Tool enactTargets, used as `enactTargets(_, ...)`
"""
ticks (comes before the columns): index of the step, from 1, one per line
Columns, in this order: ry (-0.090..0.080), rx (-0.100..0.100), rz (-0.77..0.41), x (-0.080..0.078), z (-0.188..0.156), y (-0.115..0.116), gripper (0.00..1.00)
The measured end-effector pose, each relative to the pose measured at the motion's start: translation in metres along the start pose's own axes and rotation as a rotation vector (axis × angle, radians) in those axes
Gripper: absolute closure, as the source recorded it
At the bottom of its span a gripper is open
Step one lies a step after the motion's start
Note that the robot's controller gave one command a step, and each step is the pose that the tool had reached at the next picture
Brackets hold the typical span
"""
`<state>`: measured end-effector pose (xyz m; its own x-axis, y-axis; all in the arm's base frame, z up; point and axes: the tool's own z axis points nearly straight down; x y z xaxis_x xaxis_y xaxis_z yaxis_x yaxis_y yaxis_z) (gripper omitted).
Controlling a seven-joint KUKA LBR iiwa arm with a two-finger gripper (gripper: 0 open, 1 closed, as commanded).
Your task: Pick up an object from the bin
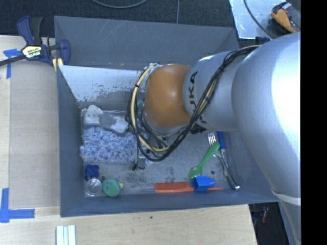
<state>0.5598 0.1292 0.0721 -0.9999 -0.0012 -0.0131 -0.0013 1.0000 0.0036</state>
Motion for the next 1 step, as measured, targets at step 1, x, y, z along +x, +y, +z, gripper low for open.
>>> enactTargets(1,0.002,0.0,-0.06,-0.0013,-0.0008,-0.0112,1.0)
